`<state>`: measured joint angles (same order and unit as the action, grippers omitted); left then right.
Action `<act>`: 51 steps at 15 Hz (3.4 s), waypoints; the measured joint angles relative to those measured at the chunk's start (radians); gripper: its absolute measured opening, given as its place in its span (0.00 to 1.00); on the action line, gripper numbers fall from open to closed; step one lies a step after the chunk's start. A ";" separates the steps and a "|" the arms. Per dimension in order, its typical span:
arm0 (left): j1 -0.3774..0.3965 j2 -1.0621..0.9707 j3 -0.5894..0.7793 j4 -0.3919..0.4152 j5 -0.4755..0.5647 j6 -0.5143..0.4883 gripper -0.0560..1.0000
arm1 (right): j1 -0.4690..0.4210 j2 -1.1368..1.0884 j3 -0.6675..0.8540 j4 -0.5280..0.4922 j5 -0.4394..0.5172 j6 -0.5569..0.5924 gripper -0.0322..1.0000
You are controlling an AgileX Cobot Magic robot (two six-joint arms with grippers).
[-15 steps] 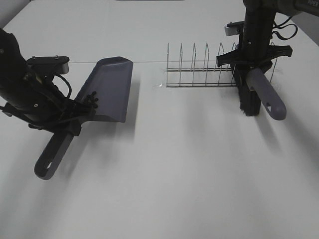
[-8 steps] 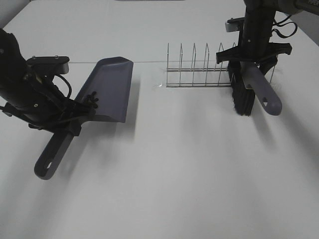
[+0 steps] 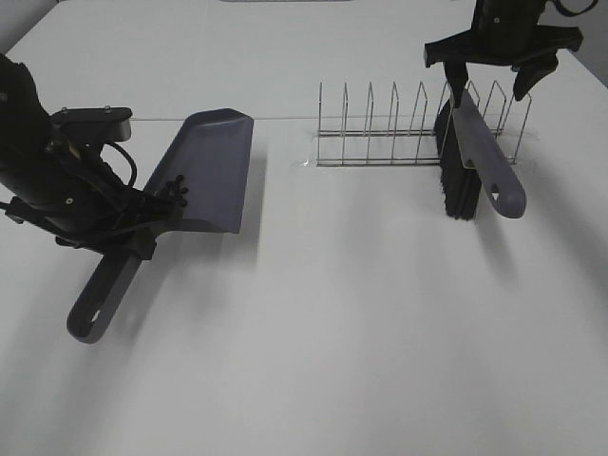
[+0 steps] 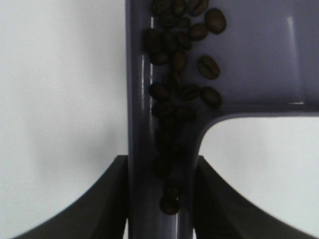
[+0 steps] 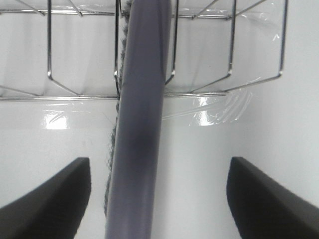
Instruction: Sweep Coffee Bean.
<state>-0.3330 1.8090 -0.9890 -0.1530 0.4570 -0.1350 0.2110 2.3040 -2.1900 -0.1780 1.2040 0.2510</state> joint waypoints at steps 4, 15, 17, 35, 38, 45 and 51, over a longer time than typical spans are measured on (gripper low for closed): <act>0.000 0.000 0.000 -0.019 0.000 0.000 0.39 | 0.000 -0.069 0.000 0.040 0.008 -0.040 0.73; -0.082 0.089 0.000 -0.043 -0.054 -0.014 0.39 | 0.000 -0.517 0.583 0.198 0.013 -0.136 0.73; -0.082 0.135 0.000 -0.044 -0.077 -0.034 0.39 | 0.000 -0.637 0.737 0.198 0.012 -0.140 0.73; -0.082 -0.326 0.001 0.097 0.318 -0.039 0.61 | 0.000 -1.474 1.379 0.249 0.014 -0.141 0.73; -0.082 -0.543 0.001 0.106 0.506 -0.039 0.61 | 0.000 -1.604 1.467 0.249 0.016 -0.141 0.73; -0.082 -1.080 0.187 0.112 0.676 -0.040 0.61 | 0.000 -1.854 1.625 0.227 0.020 -0.196 0.73; -0.082 -1.433 0.288 0.111 0.758 0.083 0.61 | 0.000 -1.987 1.635 0.189 -0.032 -0.206 0.73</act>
<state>-0.4150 0.3760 -0.7010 -0.0420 1.2150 -0.0520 0.2110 0.3170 -0.5550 0.0110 1.1720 0.0450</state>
